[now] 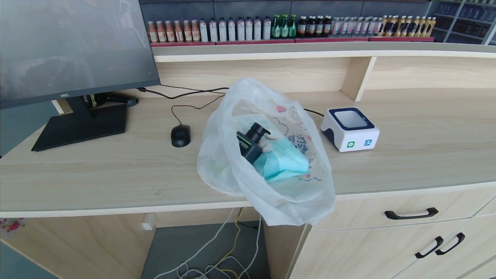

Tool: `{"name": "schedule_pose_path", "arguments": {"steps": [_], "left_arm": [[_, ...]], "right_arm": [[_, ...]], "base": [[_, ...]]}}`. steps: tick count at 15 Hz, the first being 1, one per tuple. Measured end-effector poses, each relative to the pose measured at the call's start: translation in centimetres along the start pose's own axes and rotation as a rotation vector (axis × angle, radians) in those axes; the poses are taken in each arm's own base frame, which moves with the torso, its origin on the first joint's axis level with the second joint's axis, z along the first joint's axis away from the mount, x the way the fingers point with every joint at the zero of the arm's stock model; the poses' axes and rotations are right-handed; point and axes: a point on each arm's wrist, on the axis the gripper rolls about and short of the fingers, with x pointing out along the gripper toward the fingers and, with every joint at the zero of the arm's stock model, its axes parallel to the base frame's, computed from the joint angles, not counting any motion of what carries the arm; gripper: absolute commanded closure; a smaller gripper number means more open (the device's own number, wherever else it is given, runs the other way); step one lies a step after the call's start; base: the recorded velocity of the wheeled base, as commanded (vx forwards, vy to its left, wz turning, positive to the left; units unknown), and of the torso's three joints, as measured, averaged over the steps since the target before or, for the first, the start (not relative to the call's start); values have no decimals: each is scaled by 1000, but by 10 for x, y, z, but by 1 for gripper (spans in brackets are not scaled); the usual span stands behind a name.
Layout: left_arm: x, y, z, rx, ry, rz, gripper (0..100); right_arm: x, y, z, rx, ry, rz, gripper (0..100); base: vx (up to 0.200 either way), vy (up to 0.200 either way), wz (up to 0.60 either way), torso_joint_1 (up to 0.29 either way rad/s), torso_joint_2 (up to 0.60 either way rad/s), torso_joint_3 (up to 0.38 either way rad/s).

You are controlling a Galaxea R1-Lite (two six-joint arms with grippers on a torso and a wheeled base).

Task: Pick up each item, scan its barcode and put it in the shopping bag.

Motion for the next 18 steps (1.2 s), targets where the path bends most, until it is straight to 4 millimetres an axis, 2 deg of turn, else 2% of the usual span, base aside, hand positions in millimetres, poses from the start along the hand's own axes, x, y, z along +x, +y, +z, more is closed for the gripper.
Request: {"name": "schedule_pose_path", "arguments": {"steps": [17, 18], "left_arm": [[0, 0, 0, -7, 0, -1, 0], [0, 0, 0, -7, 0, -1, 0]], "right_arm": [[0, 0, 0, -2, 0, -1, 0], [0, 0, 0, -2, 0, -1, 0]], "base": [[0, -200, 0, 2, 3, 2], [0, 0, 0, 0, 0, 0]]}}
